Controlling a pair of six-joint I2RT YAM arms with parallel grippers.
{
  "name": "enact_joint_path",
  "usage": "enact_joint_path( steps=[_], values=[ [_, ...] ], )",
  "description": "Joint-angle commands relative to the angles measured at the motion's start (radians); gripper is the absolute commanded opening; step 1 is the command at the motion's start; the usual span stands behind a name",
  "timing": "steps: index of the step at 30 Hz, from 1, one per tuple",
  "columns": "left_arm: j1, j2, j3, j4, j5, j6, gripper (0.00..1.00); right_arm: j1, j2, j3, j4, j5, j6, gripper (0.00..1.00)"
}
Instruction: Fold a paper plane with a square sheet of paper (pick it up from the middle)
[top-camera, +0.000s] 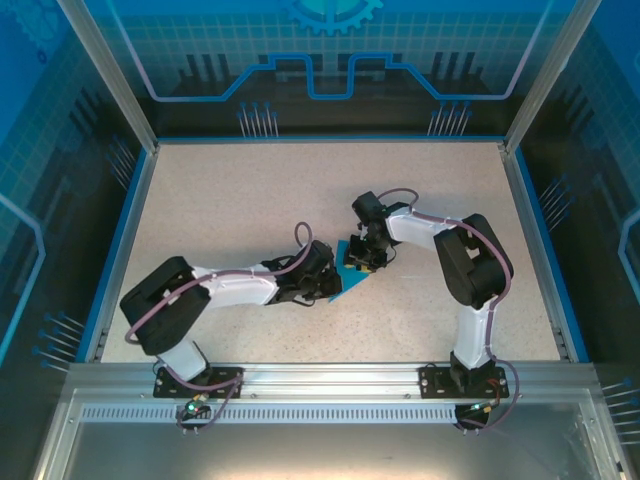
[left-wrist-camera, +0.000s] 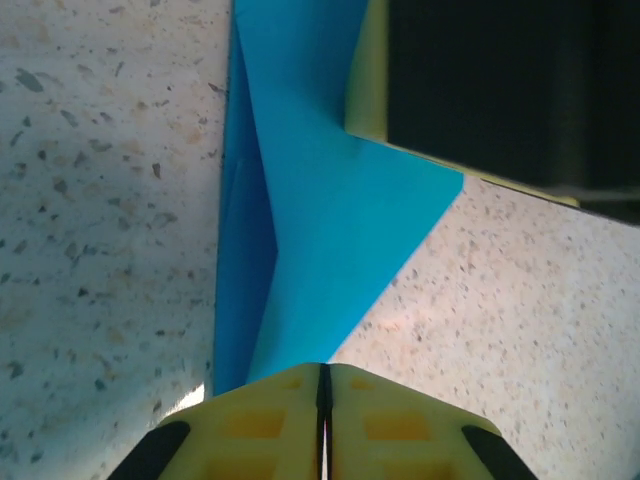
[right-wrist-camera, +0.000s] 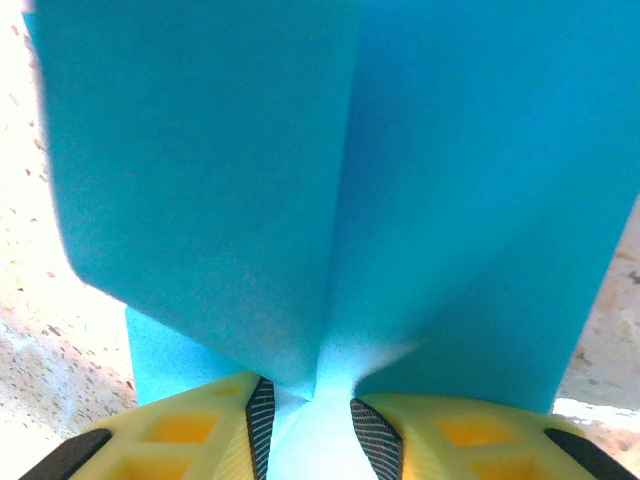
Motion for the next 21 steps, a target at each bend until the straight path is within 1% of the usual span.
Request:
enact_joint_path(
  steps=[1, 5, 13, 21],
  values=[
    [0.012, 0.047, 0.038, 0.050, -0.025, 0.002, 0.10, 0.008, 0.226, -0.110, -0.024, 0.215, 0.003, 0.37],
    [0.019, 0.082, 0.048, 0.074, -0.024, 0.001, 0.09, 0.007, 0.227, -0.110, -0.024, 0.214, 0.001, 0.37],
    [0.024, 0.102, 0.039, 0.062, -0.056, -0.005, 0.08, 0.008, 0.233, -0.114, -0.018, 0.211, 0.001, 0.37],
    [0.032, 0.119, 0.031, 0.049, -0.038, -0.007, 0.06, 0.008, 0.231, -0.111, -0.018, 0.206, -0.002, 0.37]
  ],
)
